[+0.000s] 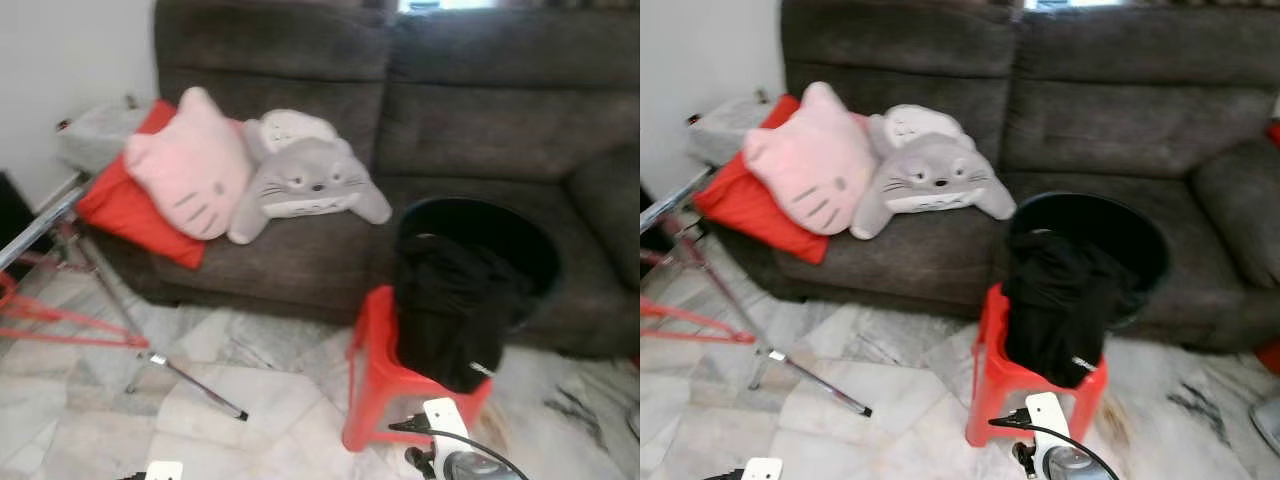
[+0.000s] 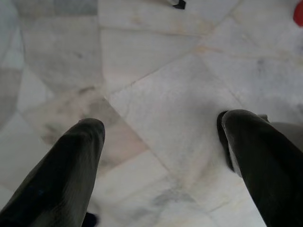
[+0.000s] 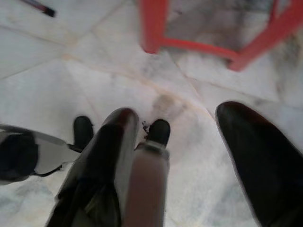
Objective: Hang hanger
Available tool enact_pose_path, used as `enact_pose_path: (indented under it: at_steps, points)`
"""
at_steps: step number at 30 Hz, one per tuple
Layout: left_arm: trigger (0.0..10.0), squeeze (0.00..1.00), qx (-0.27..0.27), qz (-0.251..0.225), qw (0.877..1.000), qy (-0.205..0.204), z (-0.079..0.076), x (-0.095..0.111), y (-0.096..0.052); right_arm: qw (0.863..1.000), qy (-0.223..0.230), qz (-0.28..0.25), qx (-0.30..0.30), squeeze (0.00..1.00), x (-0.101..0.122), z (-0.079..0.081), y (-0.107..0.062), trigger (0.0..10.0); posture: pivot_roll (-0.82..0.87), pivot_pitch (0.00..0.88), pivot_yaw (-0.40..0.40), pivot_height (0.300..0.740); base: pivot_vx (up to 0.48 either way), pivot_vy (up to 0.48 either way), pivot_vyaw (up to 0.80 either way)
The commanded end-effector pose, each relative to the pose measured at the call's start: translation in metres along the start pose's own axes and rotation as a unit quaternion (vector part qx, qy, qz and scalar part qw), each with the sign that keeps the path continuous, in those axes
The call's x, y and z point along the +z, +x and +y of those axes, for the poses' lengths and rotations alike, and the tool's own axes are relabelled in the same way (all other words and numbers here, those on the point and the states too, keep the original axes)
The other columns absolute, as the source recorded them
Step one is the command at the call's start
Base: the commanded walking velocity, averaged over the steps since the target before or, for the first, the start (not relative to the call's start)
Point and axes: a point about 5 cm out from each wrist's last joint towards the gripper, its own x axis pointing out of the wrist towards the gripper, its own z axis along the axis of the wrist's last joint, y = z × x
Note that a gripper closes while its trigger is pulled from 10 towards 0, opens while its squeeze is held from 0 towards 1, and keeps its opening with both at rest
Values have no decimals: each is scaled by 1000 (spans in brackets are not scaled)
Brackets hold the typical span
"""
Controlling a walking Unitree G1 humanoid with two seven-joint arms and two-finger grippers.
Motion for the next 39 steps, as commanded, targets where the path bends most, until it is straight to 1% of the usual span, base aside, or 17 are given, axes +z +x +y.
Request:
enact_pose_path:
  at_steps: [1,20,28,29,39]
  points:
    - [10000,0,-6,5,1000,1,-6,-2,0,1000,1,5,-5,0,-3,-4,-1,10000,-78,0,44,740,0,0,-688]
    - [10000,0,-6,-3,1000,-2,-5,3,1,1000,3,2,-6,0,-4,-3,-1,10000,-85,0,49,740,0,0,-684]
    - [10000,0,-6,0,1000,10,-8,3,1,1000,14,-5,-6,0,-5,-1,0,10000,-91,0,57,740,0,0,0]
    - [10000,0,-6,3,1000,18,-9,2,1,1000,14,-5,-5,0,-5,-1,0,10000,-92,0,58,740,0,0,0]
    - [10000,0,-5,1,1000,15,-10,3,1,1000,5,-7,-3,0,-5,0,0,10000,-91,0,59,740,0,0,0]
